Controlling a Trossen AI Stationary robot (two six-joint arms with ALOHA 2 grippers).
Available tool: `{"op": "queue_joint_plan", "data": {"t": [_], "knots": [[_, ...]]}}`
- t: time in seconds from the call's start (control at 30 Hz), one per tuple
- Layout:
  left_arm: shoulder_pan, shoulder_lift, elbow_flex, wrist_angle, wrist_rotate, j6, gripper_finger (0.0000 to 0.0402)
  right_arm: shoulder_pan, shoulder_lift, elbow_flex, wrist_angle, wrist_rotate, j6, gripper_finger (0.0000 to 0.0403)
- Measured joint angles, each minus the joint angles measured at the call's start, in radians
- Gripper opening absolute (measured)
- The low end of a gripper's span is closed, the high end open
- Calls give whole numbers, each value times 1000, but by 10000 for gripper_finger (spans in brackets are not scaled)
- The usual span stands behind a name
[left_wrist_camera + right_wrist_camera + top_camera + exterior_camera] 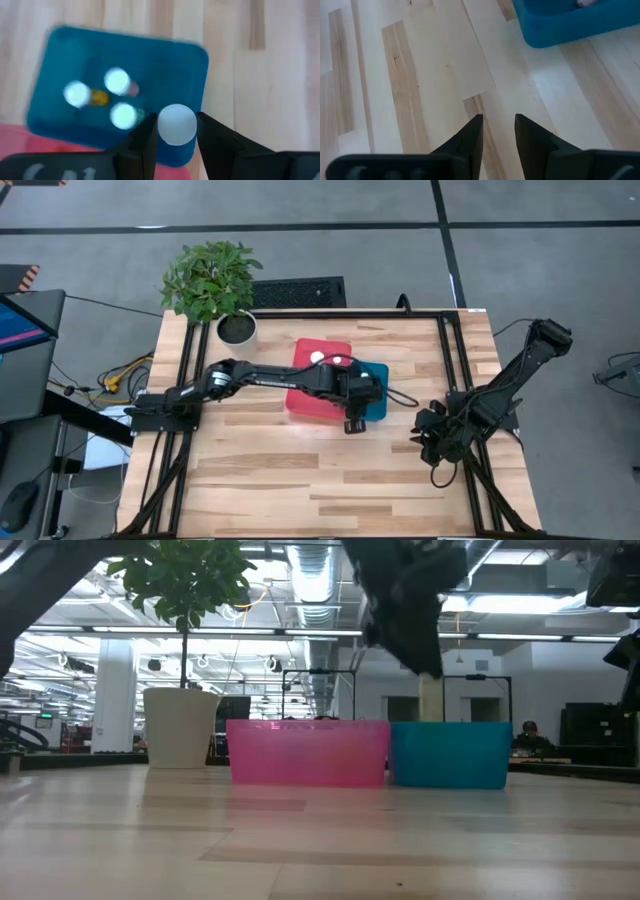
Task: Pick and place medicine bottles into bin by pill shape (circle, oval)
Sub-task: Put the yellow pill bottle into the blue bin
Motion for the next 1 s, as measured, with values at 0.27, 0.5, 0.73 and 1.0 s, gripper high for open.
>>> {"op": "queue_joint_plan", "data": {"t": [0.27, 0.5, 0.73, 1.0], "knots": [[2, 61, -1, -5, 1, -19, 109, 0, 0, 0, -11, 0, 0, 120], [18, 78, -1, 4, 9, -36, 109, 0, 1, 0, -10, 0, 0, 120], [24, 78, -1, 4, 10, -36, 109, 0, 1, 0, -9, 0, 0, 120], [23, 78, -1, 3, -7, -113, 109, 0, 1, 0, -9, 0, 1, 120]]}}
